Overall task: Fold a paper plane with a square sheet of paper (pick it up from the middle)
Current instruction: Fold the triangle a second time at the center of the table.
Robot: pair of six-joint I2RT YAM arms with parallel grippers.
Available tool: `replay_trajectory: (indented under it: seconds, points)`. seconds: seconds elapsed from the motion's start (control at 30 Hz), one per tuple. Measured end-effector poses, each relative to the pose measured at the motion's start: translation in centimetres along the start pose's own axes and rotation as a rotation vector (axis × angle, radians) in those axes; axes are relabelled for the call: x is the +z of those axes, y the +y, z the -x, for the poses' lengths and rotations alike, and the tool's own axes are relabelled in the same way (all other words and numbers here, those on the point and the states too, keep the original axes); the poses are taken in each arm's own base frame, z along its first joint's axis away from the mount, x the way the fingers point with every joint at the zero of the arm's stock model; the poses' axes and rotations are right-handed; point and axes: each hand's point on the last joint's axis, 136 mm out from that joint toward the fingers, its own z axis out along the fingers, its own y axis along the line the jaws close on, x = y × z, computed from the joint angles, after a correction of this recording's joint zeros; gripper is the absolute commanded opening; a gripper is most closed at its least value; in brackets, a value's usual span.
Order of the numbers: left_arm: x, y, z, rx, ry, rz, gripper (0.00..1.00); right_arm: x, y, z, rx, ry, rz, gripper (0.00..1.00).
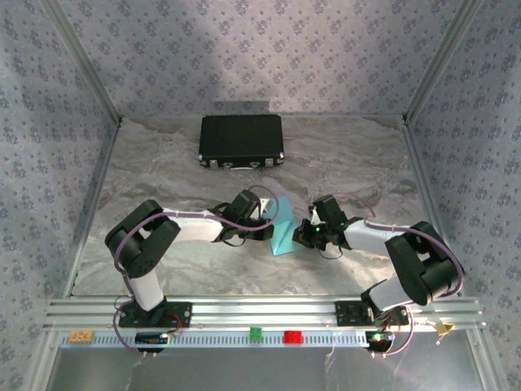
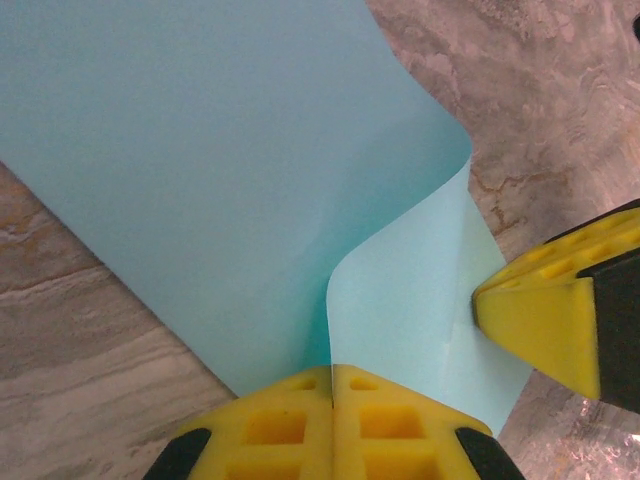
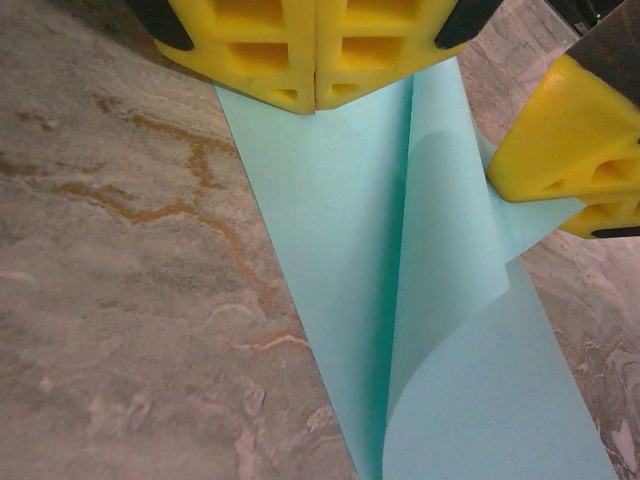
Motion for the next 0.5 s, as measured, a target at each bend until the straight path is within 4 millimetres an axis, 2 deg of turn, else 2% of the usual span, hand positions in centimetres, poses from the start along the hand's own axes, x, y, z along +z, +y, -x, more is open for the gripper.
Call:
replay_trajectory:
  seconds: [0.5]
  points:
    - [0.29, 0.42, -0.34, -0.005, 0.013, 0.013, 0.02, 0.00, 0.00, 0.00, 0.000, 0.000, 0.000, 0.06]
